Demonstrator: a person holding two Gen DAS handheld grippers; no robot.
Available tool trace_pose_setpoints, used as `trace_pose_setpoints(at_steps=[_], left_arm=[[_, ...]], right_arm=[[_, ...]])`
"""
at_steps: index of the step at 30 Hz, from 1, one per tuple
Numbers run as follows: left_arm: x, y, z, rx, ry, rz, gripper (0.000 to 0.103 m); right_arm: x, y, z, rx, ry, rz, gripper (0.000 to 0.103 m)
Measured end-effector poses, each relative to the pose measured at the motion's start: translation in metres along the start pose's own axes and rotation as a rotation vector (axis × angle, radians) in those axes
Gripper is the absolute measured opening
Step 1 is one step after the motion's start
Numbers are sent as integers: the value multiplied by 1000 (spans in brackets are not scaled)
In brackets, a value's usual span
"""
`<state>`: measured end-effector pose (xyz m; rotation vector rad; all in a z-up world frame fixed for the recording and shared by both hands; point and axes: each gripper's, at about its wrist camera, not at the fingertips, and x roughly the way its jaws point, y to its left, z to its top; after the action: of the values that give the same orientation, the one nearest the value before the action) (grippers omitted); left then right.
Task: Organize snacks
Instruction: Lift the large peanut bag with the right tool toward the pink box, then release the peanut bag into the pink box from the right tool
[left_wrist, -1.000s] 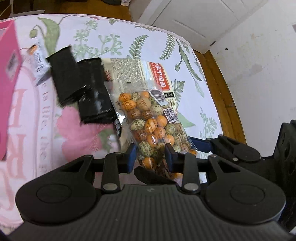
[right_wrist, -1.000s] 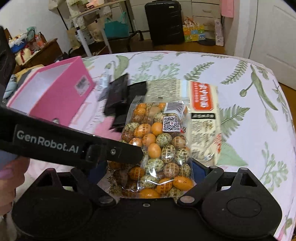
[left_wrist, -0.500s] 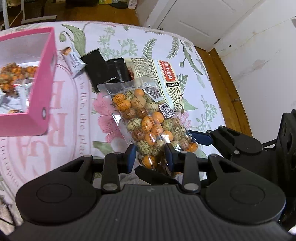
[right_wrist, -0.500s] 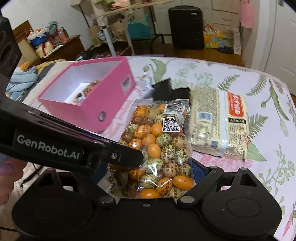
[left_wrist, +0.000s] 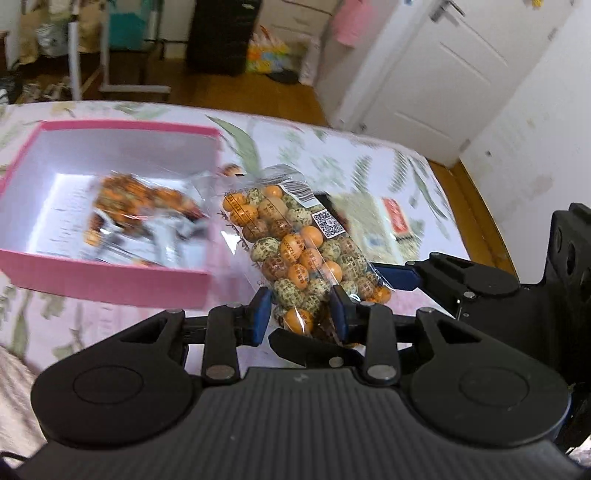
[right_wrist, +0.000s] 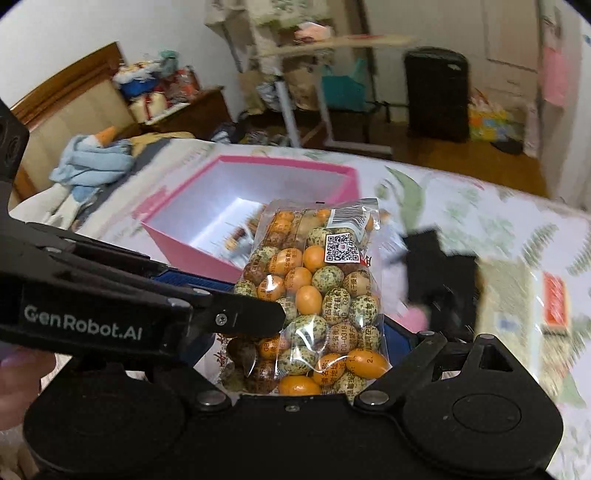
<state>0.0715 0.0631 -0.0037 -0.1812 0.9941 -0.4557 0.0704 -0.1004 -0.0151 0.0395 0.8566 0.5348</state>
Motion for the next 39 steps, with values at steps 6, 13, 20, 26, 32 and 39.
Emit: trace_pose_setpoints(at_steps=[6,13,20,26,32,39], left_arm=[[-11,52,23,-53,-80,74,34],[5,123,58,-145,-50,145,34],[23,183,69,-262,4,211,35],[34,205,70,-330,-15,254,46],[36,192,64,-286,-32,267,48],[20,161,62,-208,-48,198,46]], right_arm=[[47,15,45,-15,0,84,94],[123,30,85,-14,73,171,94],[181,49,102,-112,173,248,95],[204,55,113,-254,236,234,96],[171,43,105,-301,235,167,97],[83,6,81,-220,95,123,97]])
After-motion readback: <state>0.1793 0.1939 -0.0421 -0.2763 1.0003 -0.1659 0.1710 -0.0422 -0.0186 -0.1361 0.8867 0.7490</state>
